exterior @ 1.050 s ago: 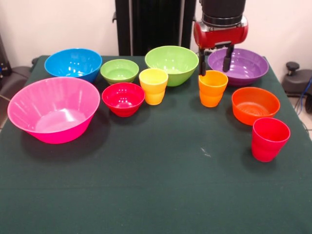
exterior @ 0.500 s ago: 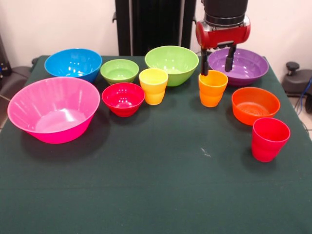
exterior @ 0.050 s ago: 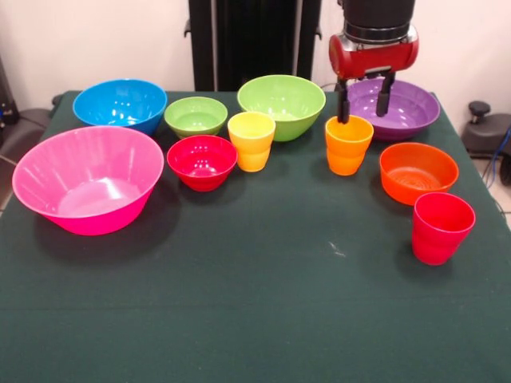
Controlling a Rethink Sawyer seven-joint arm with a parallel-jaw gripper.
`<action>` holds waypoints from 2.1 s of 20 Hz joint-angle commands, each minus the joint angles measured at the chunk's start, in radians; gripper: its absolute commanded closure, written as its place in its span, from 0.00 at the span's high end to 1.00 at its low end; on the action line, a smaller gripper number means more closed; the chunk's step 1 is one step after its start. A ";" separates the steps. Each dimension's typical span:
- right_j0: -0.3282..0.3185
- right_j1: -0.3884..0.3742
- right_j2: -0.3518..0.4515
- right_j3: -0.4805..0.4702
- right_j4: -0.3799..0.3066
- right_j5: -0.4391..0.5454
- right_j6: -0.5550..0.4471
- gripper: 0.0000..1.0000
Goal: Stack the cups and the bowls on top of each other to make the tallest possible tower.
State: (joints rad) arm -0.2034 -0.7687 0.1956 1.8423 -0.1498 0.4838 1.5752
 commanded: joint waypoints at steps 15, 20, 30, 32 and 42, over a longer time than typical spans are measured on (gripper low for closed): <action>0.085 0.060 -0.003 -0.033 -0.029 0.028 0.100 1.00; 0.096 0.136 -0.028 -0.059 -0.055 -0.051 0.114 1.00; 0.121 0.253 -0.071 -0.097 -0.072 -0.171 0.135 1.00; 0.126 0.259 -0.076 -0.101 -0.064 -0.171 0.130 1.00; 0.138 0.223 -0.092 -0.076 -0.021 -0.101 0.117 1.00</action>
State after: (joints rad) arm -0.0878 -0.5490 0.0989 1.8061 -0.1488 0.3630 1.5752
